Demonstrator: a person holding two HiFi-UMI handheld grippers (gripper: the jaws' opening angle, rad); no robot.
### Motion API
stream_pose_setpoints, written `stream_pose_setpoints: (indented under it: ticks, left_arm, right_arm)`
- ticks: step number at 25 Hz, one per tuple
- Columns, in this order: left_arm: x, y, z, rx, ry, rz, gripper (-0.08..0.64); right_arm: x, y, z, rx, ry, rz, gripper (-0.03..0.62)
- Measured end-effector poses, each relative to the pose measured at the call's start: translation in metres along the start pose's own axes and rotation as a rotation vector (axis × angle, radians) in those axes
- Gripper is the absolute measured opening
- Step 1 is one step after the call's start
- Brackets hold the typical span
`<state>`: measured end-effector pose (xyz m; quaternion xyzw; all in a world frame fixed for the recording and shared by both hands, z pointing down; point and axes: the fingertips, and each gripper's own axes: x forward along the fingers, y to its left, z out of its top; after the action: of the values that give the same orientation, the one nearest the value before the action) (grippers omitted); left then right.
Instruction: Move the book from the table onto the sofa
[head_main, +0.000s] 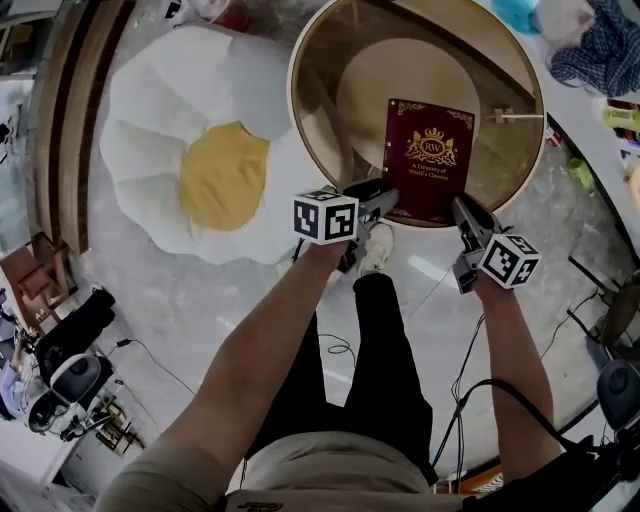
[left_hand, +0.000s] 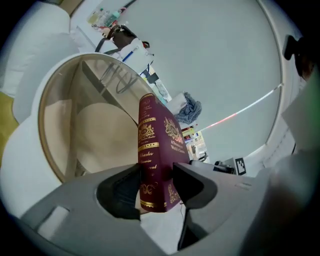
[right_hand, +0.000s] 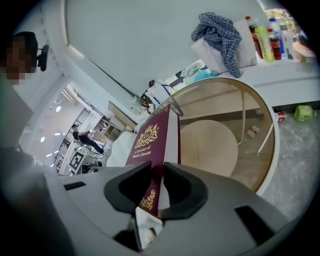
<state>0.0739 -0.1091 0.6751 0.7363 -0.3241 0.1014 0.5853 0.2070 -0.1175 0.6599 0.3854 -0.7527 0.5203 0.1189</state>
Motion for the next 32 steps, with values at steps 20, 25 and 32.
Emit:
stream_pose_setpoints:
  ticks: [20,25,32]
  left_arm:
    - [-0.312,0.207,-0.064,-0.252,-0.439,0.276,0.201]
    - [-0.331,0.293,-0.106,-0.329,-0.481,0.305,0.201]
    - [-0.3,0.393,-0.148,-0.396,-0.504,0.27,0.201]
  right_arm:
    - [0.238,0.247,-0.168,-0.302,0.393,0.329,0.087]
    - [0.311,0.25,-0.235,-0.363,0.494,0.33,0.087]
    - [0.381,0.202,-0.3,-0.42,0.565,0.236,0.087]
